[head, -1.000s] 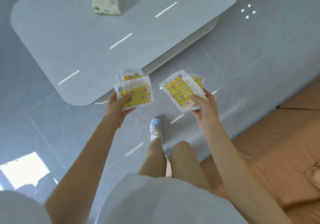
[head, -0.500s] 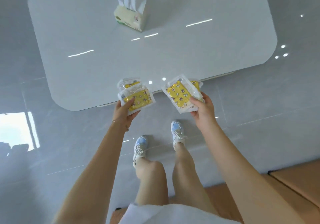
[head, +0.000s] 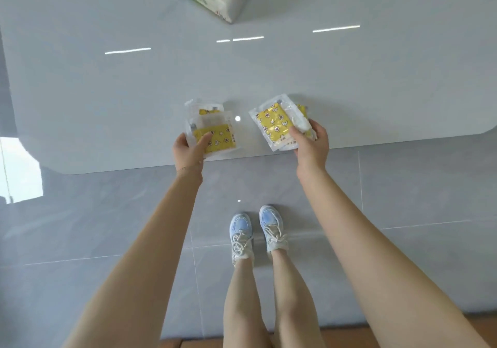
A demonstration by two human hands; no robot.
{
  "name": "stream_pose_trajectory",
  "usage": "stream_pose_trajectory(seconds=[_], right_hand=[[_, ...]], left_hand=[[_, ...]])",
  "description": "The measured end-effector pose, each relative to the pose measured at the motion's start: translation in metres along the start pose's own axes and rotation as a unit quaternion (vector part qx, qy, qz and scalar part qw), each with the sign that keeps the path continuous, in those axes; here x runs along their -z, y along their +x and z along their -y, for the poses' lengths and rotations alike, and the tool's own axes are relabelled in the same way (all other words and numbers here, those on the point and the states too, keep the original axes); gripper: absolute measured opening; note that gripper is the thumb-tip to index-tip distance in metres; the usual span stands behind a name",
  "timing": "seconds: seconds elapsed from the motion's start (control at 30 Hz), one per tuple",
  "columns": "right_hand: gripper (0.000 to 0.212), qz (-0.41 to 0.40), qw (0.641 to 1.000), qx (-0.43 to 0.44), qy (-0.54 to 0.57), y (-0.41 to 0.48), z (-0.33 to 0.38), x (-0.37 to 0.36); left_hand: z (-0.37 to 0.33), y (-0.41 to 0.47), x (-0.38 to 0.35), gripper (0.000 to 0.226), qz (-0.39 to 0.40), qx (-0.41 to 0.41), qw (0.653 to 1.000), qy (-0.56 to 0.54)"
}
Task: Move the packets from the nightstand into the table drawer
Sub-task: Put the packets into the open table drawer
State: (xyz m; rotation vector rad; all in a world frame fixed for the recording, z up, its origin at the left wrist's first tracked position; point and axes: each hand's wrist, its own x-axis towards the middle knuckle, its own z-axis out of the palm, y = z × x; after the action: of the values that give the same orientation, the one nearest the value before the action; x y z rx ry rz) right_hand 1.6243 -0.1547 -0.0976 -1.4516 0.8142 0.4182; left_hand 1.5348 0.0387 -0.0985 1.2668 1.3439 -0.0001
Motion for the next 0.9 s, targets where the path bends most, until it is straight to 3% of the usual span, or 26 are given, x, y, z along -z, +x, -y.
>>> stream_pose_trajectory(seconds=[0.1, 0.23, 0.33, 0.53, 0.7, 0.77, 0.83, 0.9], right_hand=[[0.037, -0.027, 0.988, 0.086, -0.123, 0.015, -0.010, -0.010], [0.034, -0.010, 0.972, 0.154, -0.175, 0.030, -0.019, -0.012], [0.035, -0.001, 0.969, 0.166, -0.182, 0.041, -0.021, -0.011], [0.053, -0.022, 0.896, 0.265, -0.355, 0.049, -0.019, 0.004], [0.049, 0.002, 0.903, 0.290, -0.316, 0.017, -0.029, 0.037], [0.051, 0.031, 0.859, 0.339, -0.382, 0.001, -0.040, 0.056], [0.056, 0.083, 0.790, 0.379, -0.474, -0.009, -0.054, 0.074], [0.060, 0.131, 0.733, 0.395, -0.539, -0.015, -0.069, 0.087]], left_hand=[[0.010, 0.011, -0.008, 0.028, -0.065, -0.082, 0.992, 0.072], [0.016, 0.012, -0.019, 0.043, -0.137, -0.135, 0.971, 0.144], [0.021, 0.013, -0.024, 0.028, -0.146, -0.161, 0.960, 0.175], [0.026, 0.008, -0.026, 0.062, -0.169, -0.198, 0.938, 0.227], [0.046, -0.024, -0.008, 0.060, -0.136, -0.302, 0.884, 0.330], [0.066, -0.033, 0.003, 0.058, -0.099, -0.375, 0.823, 0.415], [0.088, -0.039, 0.014, 0.056, -0.057, -0.429, 0.763, 0.480], [0.108, -0.044, 0.024, 0.056, -0.011, -0.434, 0.734, 0.522]])
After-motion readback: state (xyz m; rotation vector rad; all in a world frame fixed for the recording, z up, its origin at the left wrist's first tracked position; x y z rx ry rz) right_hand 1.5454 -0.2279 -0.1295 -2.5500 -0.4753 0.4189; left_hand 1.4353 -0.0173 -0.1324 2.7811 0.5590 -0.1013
